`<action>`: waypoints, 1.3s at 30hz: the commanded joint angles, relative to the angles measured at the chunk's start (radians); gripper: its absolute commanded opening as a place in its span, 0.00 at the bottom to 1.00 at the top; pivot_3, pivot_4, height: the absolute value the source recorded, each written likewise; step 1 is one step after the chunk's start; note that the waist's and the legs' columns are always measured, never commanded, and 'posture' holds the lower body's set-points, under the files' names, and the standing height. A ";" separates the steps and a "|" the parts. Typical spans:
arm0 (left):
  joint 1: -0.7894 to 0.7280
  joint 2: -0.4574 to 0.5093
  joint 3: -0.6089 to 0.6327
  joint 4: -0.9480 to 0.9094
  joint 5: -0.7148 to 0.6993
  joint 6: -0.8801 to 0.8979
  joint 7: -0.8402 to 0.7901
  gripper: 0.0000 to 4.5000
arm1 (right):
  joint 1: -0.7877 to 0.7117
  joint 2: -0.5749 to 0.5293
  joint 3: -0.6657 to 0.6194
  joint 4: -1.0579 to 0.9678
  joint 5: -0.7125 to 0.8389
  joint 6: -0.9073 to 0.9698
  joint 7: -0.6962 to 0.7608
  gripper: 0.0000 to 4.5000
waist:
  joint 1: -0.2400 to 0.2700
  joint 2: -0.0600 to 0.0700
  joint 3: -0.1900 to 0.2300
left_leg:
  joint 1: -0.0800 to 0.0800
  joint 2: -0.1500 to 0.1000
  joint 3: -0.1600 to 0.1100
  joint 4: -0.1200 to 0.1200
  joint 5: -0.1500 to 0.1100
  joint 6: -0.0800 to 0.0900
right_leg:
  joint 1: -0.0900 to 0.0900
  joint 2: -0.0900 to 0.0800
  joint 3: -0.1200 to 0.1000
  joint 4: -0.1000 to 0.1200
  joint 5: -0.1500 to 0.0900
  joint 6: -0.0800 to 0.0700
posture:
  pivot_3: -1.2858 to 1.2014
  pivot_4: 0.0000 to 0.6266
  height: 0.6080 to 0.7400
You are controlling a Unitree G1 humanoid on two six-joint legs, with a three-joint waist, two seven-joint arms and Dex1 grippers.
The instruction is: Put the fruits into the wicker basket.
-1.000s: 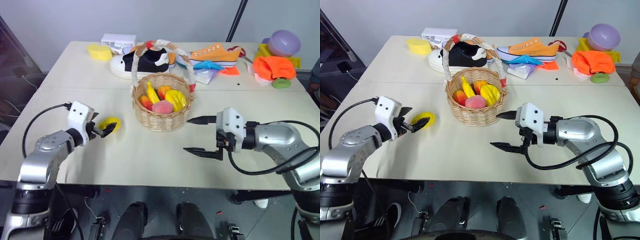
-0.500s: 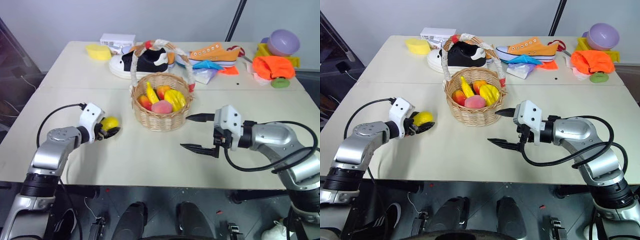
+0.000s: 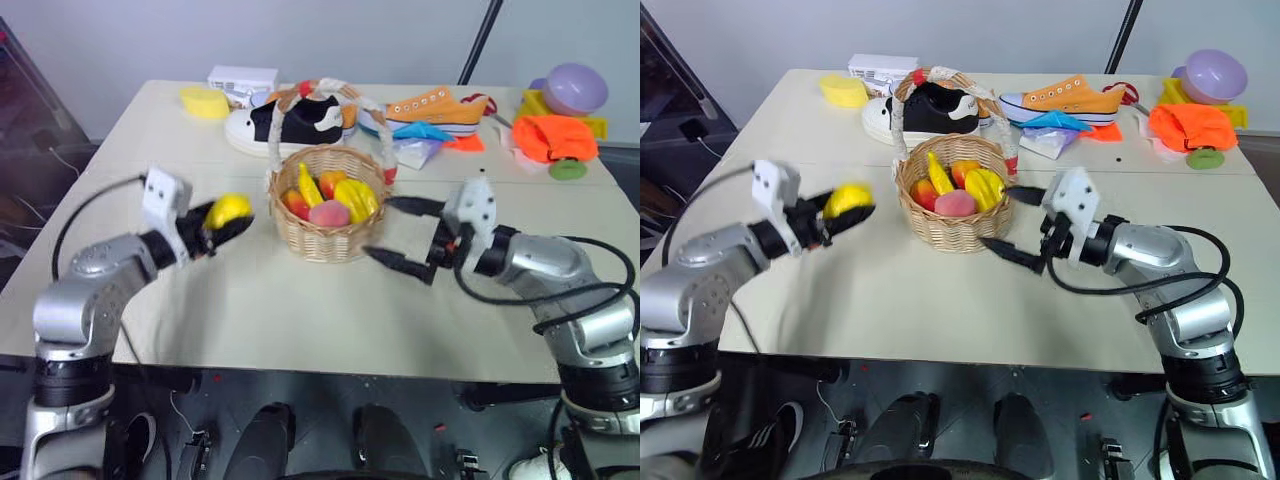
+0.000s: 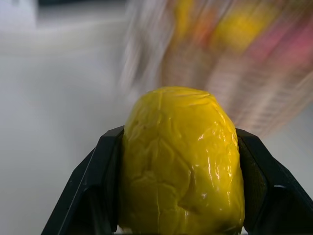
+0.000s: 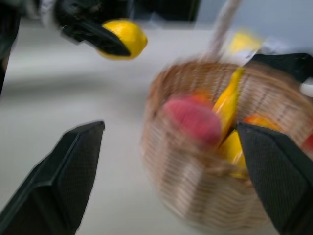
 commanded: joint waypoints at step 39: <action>0.583 0.088 0.362 -0.042 -0.126 -0.431 -0.374 0.99 | -0.217 0.267 0.061 0.361 -0.208 -0.213 -0.275 1.00 | -0.006 0.002 0.000 | 0.001 0.006 0.004 -0.002 0.002 -0.003 | -0.002 0.007 0.006 -0.001 0.003 -0.004 | 0.52 0.24 1.00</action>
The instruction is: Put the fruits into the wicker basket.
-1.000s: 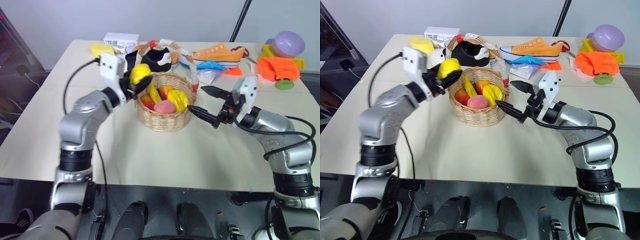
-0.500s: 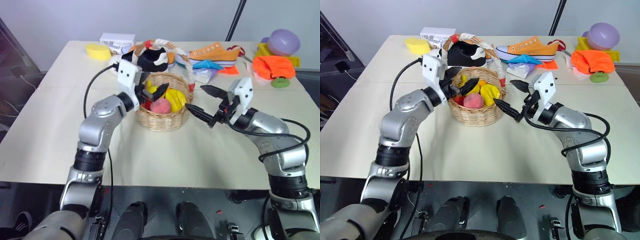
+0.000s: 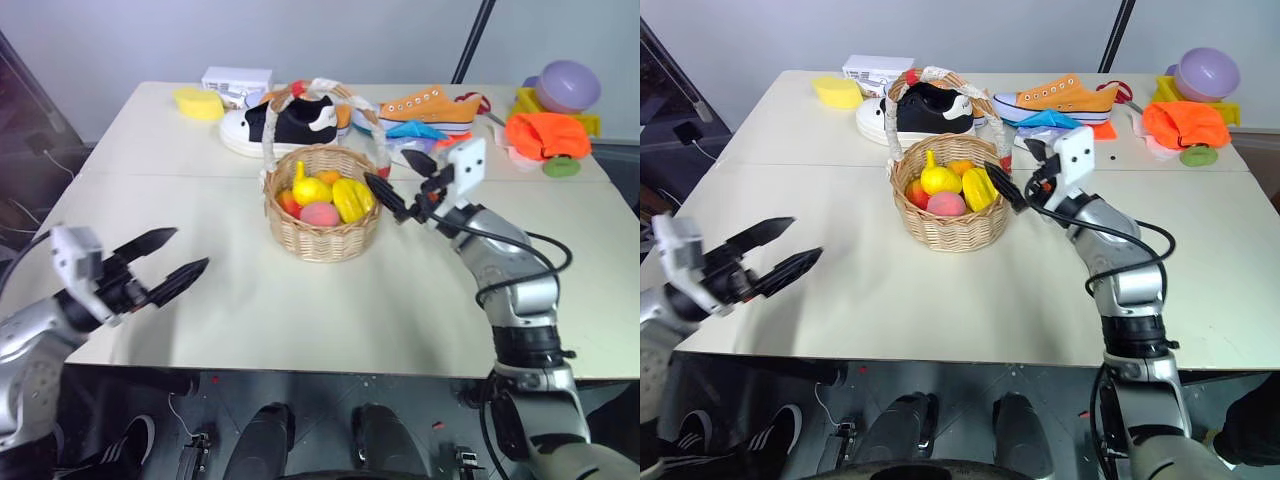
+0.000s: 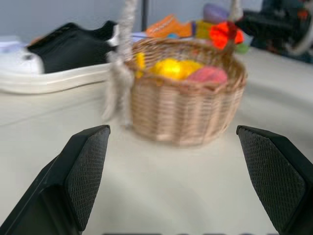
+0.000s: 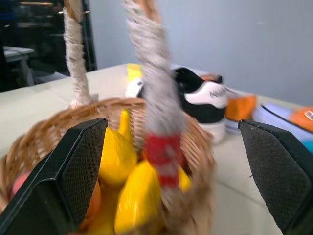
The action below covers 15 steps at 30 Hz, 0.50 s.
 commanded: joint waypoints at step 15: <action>0.015 -0.056 -0.052 -0.077 -0.053 -0.059 0.065 1.00 | -0.059 0.023 -0.050 0.084 0.021 -0.069 0.046 0.02 | -0.015 0.001 0.000 | 0.000 0.002 0.001 -0.001 0.000 0.000 | -0.003 0.001 0.001 0.002 0.001 -0.001 | 0.52 0.24 1.00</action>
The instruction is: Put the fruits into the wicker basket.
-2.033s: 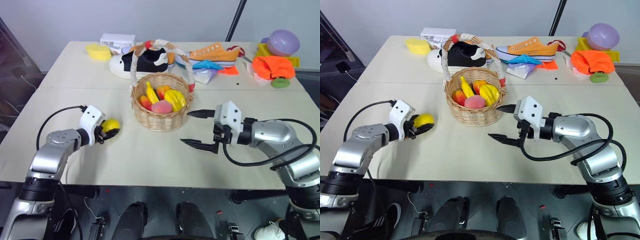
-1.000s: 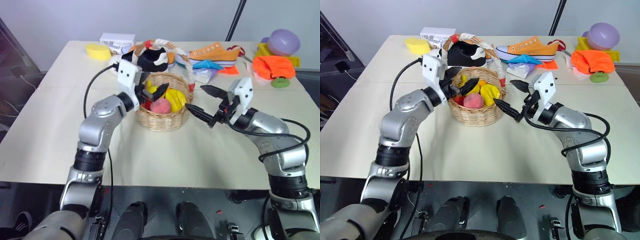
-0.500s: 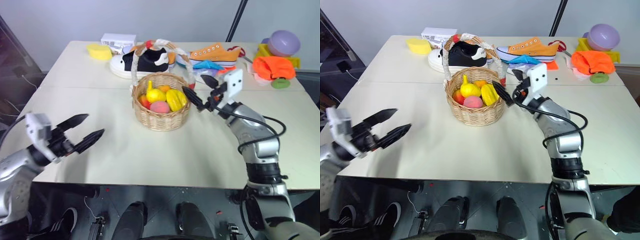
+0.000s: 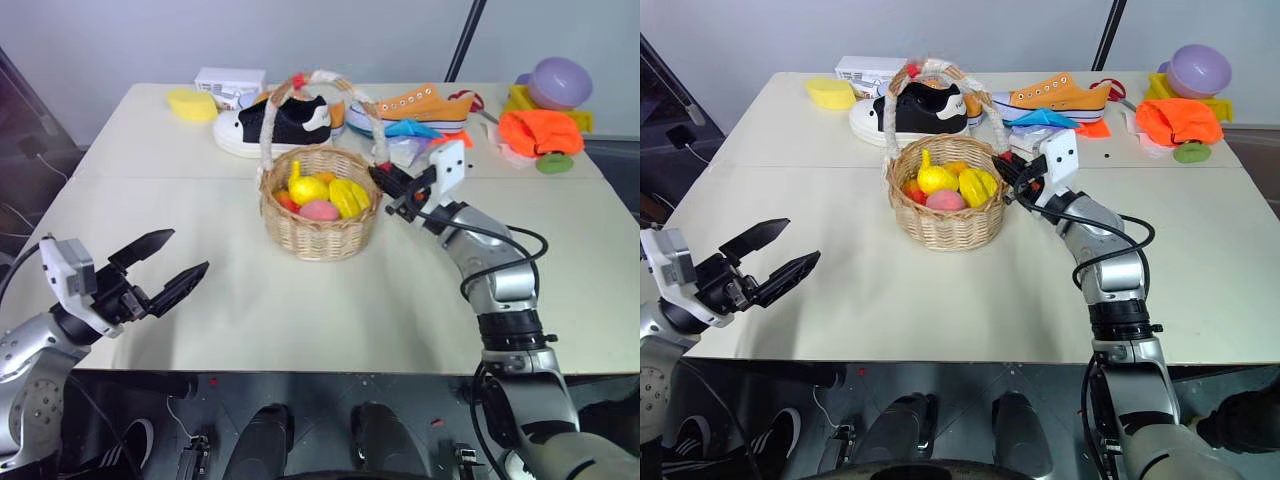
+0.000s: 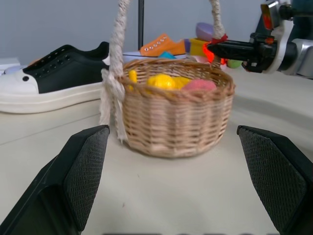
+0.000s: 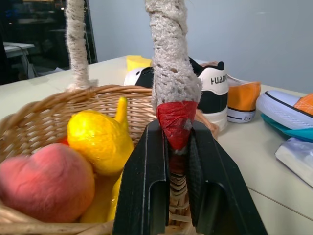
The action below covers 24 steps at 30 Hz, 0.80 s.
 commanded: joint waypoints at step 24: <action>-0.440 -0.033 -0.504 0.172 0.081 0.022 -0.130 1.00 | 0.408 -0.296 -0.591 -0.144 0.056 -0.177 -0.101 0.02 | -0.011 0.004 0.000 | 0.002 0.001 0.005 0.001 0.000 0.001 | 0.001 0.003 0.004 0.002 0.000 0.000 | 0.52 0.24 1.00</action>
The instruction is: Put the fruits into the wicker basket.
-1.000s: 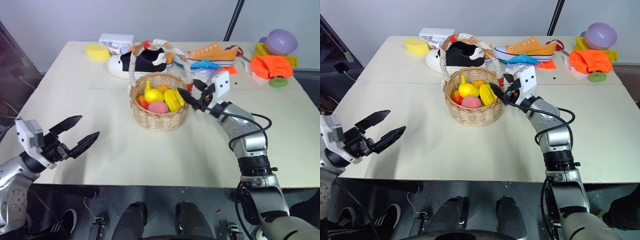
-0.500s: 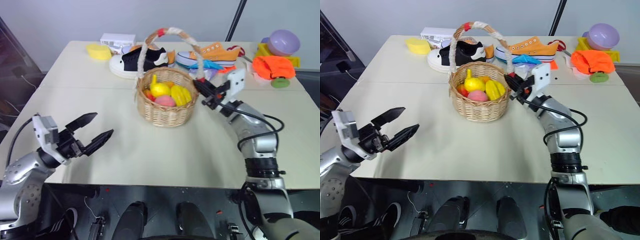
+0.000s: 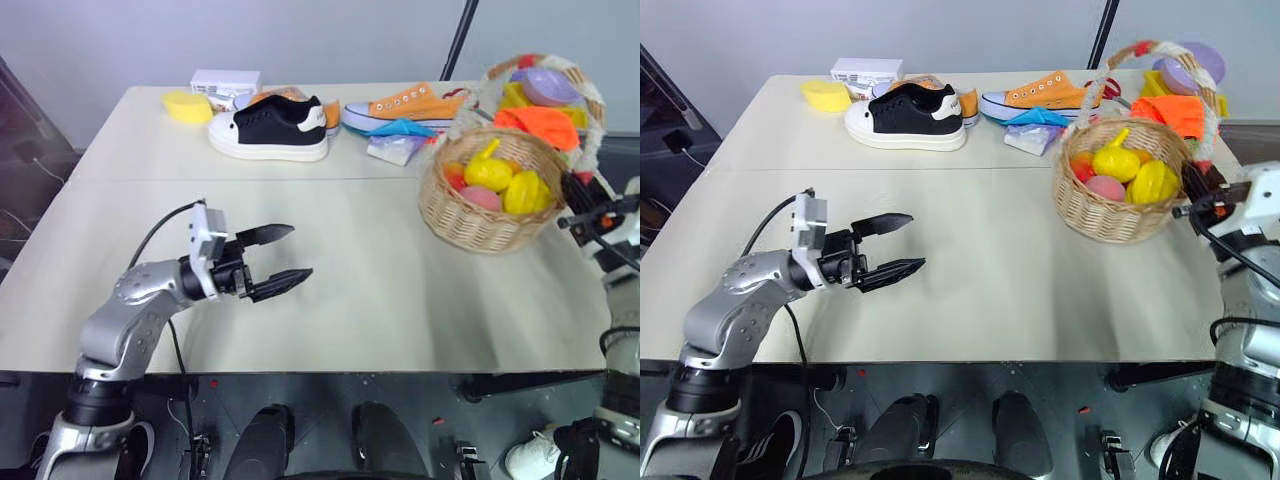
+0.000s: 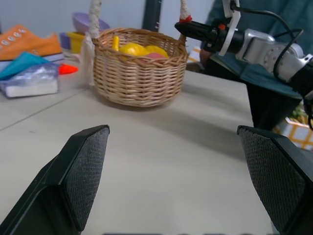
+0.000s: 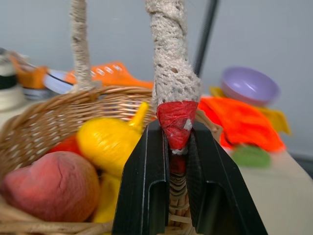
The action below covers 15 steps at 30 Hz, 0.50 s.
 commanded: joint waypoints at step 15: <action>0.007 0.007 0.043 0.033 0.043 -0.060 -0.006 1.00 | 0.070 0.165 -0.037 -0.189 -0.070 -0.110 -0.326 0.99 | 0.013 0.000 0.000 | 0.000 0.000 0.000 0.000 0.000 0.000 | 0.000 0.000 0.001 0.000 0.000 0.000 | 0.52 0.24 1.00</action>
